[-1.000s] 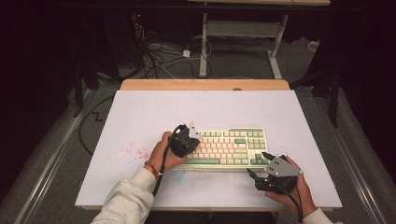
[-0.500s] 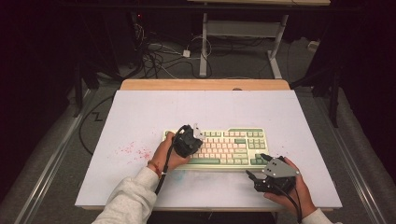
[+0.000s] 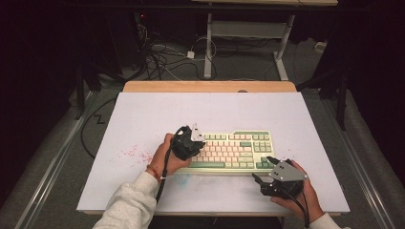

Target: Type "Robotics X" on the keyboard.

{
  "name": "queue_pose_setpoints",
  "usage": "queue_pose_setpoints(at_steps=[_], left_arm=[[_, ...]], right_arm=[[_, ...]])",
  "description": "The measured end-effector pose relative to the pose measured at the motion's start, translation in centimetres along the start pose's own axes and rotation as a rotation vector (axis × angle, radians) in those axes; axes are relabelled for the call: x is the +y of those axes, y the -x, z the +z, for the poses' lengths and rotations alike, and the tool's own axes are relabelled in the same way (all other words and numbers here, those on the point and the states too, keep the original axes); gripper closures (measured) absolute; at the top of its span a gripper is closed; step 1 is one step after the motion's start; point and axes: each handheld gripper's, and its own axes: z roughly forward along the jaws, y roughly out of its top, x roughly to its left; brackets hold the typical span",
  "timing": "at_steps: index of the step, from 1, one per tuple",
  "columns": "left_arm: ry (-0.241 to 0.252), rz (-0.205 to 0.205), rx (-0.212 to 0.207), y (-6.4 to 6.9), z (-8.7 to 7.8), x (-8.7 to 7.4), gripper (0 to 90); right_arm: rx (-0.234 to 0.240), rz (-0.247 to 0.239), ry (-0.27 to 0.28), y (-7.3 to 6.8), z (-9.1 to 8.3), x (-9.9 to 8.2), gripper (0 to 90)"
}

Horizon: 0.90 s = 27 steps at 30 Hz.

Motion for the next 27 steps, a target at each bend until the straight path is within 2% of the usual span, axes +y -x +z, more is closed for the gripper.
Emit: queue_pose_setpoints(at_steps=[5,8,10,12,14,17,18,21,27], left_arm=[[0.021,0.009,0.017,0.0,-0.6,-0.2,73.4],[0.042,0.019,0.037,0.2,-0.8,-0.4,64.5],[0.052,0.03,0.044,0.3,-0.9,-0.5,57.4],[0.071,0.03,0.075,0.5,-1.1,-0.7,49.7],[0.099,0.017,0.067,0.5,-1.4,-0.9,40.4],[0.114,0.035,0.104,0.8,-1.7,-1.3,28.1],[0.117,0.038,0.102,0.8,-1.8,-1.4,23.7],[0.147,0.035,0.112,0.8,-2.1,-2.0,20.4],[0.153,0.048,0.123,1.0,-2.5,-2.7,18.6]], right_arm=[[-0.001,-0.002,0.005,0.0,-0.1,0.0,25.7],[0.003,-0.002,0.004,0.1,-0.1,0.0,25.8],[0.002,-0.003,0.004,0.1,-0.1,0.1,25.8],[0.003,-0.001,0.007,0.1,-0.2,0.1,25.8],[0.002,0.002,0.006,0.1,-0.2,0.1,25.8],[0.005,-0.001,0.004,0.1,-0.2,0.0,25.8],[0.005,-0.002,0.004,0.1,-0.2,0.0,25.8],[0.007,-0.001,0.004,0.1,-0.2,0.1,25.8],[0.013,-0.002,0.003,0.0,-0.1,0.1,25.8]])
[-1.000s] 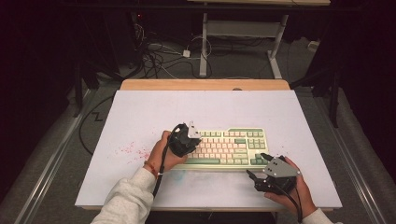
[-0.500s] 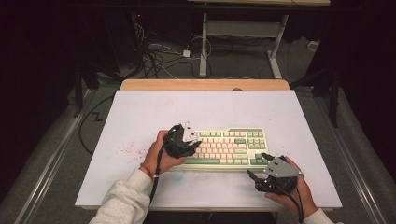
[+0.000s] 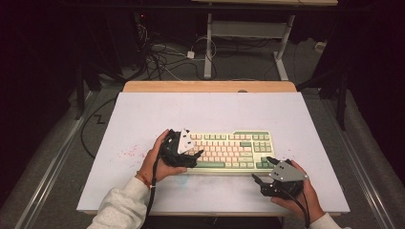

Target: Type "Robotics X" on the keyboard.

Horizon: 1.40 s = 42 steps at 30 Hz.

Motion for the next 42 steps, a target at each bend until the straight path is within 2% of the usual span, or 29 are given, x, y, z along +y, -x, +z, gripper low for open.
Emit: queue_pose_setpoints(at_steps=[3,8,10,15,30,42], left_arm=[[0.0,0.022,0.003,0.1,-0.4,-0.4,18.6],[0.012,0.05,0.04,0.4,-1.2,-1.1,17.0],[0.015,0.05,0.059,0.5,-1.5,-1.4,16.9],[0.016,0.059,0.066,0.5,-2.2,-2.2,16.9],[-0.01,0.05,0.089,0.6,-3.8,-5.1,17.0],[-0.035,0.023,0.097,0.4,-5.0,-7.5,17.0]], right_arm=[[0.001,-0.001,0.001,0.0,0.0,0.0,25.8],[0.001,-0.002,0.002,0.1,0.0,0.0,25.8],[0.001,-0.002,0.0,0.0,0.0,0.0,25.8],[0.001,-0.002,0.0,0.0,0.0,0.0,25.8],[0.007,-0.001,-0.004,-0.1,0.2,0.1,25.8],[0.005,0.002,-0.004,-0.1,0.4,0.2,26.2]])
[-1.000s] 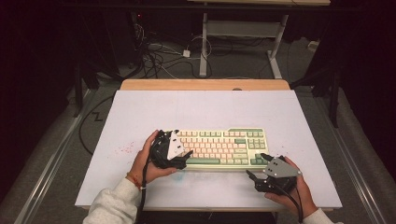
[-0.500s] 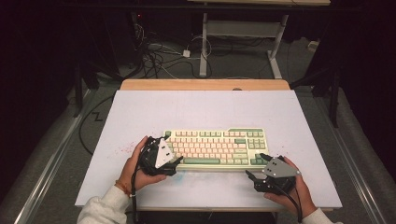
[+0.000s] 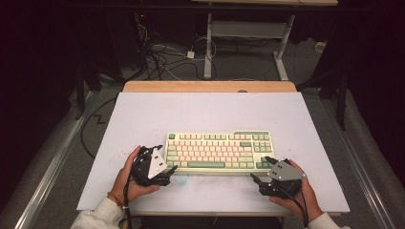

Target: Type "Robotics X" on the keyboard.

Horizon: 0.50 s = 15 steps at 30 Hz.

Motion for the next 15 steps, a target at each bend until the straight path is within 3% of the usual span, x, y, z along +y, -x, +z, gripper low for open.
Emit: queue_pose_setpoints(at_steps=[7,12,15], left_arm=[[-0.037,-0.042,0.006,-0.1,-0.3,-1.7,16.9],[-0.052,-0.047,0.0,0.2,-0.5,-2.3,16.9],[-0.055,-0.047,-0.002,0.3,-0.6,-2.4,16.9]], right_arm=[[0.016,0.005,0.007,0.3,0.3,0.6,29.0],[0.05,0.015,0.03,0.5,0.7,1.6,39.6],[0.107,0.037,0.047,0.8,1.1,2.4,51.9]])
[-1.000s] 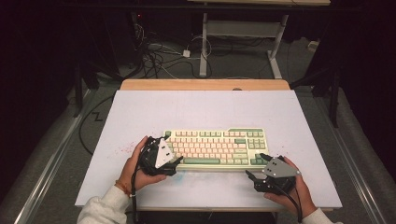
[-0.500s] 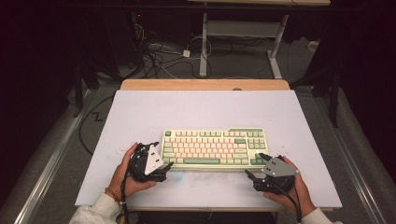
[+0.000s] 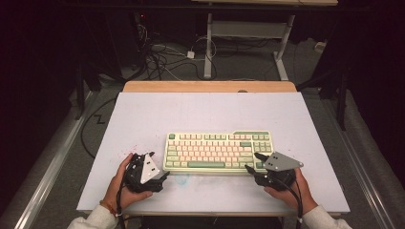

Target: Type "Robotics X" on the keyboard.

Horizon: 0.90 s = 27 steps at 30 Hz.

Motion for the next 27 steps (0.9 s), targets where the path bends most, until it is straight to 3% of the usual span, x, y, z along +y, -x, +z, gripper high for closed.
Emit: queue_pose_setpoints(at_steps=[5,7,10,19,27], left_arm=[[-0.005,-0.015,-0.002,-0.1,0.2,0.0,15.9],[-0.011,-0.01,-0.005,0.0,0.3,0.0,15.9],[-0.011,-0.007,-0.009,0.0,0.3,0.0,15.9],[-0.009,-0.009,-0.013,-0.2,0.2,-0.1,15.9],[-0.019,-0.003,-0.027,-0.3,0.2,-0.3,15.9]], right_arm=[[0.037,-0.009,-0.027,0.0,1.3,1.5,73.6],[0.081,-0.01,-0.037,0.0,2.1,2.1,81.3],[0.095,-0.015,-0.056,-0.1,3.3,3.0,87.8],[0.122,-0.017,-0.099,-0.5,7.1,5.3,90.0],[0.129,-0.021,-0.125,-0.7,9.5,6.4,90.0]])
